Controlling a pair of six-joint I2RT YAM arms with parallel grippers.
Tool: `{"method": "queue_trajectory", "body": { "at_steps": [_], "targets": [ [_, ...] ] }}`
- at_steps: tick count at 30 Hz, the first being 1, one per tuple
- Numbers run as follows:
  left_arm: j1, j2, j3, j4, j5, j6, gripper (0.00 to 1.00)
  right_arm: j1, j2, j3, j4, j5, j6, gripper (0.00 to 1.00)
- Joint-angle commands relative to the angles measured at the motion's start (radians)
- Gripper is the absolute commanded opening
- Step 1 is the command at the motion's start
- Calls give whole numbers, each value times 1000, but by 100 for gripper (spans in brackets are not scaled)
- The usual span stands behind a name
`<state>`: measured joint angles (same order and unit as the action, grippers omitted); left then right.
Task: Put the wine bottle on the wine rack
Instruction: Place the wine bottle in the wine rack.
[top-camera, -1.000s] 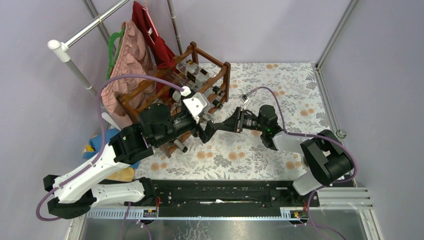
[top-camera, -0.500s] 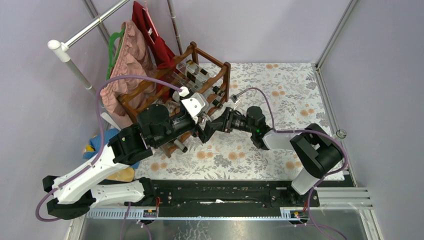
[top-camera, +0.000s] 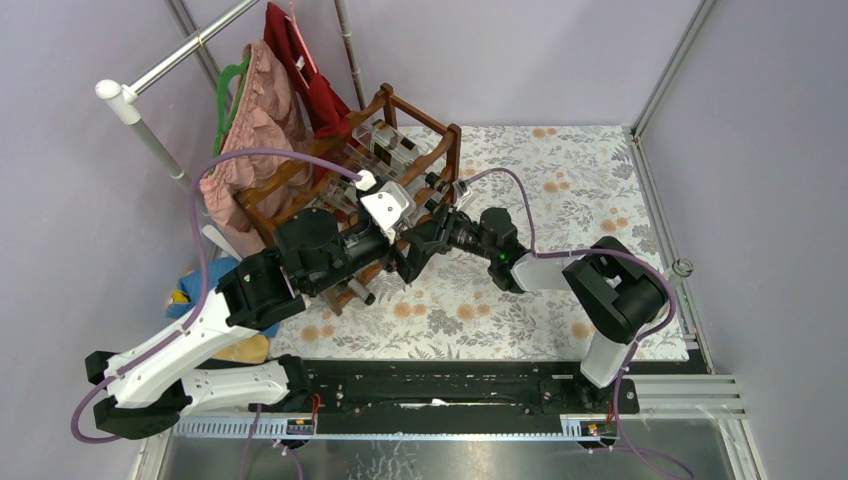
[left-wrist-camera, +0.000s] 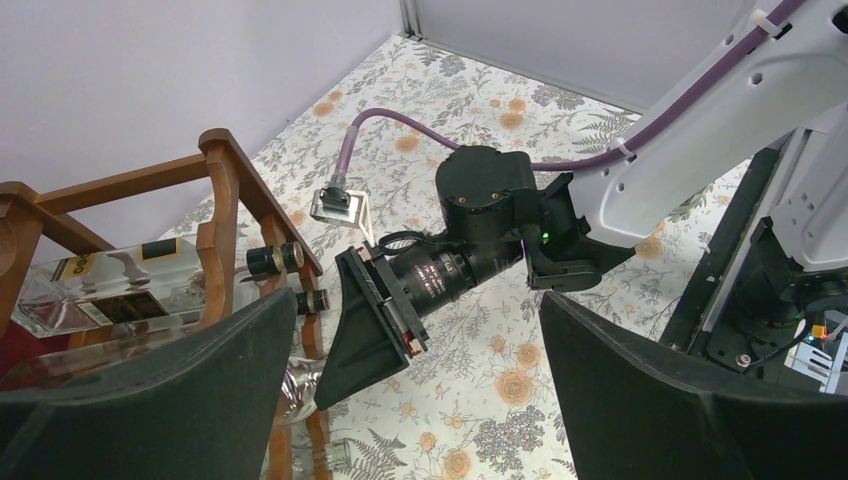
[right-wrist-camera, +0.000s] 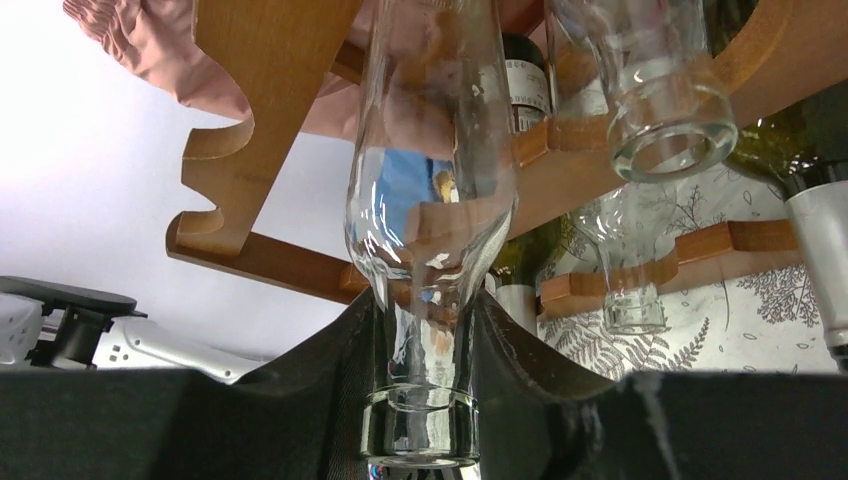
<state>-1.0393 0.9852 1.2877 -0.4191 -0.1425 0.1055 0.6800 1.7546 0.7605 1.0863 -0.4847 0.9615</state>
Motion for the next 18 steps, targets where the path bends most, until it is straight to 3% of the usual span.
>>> {"method": "queue_trajectory", "body": {
  "at_steps": [1, 18],
  "targets": [
    [7, -2, 15, 56, -35, -23, 98, 29, -14, 67, 149, 70, -33, 0],
    [7, 9, 7, 55, -65, -103, 98, 70, 11, 105, 170, 184, -15, 0]
  ]
}}
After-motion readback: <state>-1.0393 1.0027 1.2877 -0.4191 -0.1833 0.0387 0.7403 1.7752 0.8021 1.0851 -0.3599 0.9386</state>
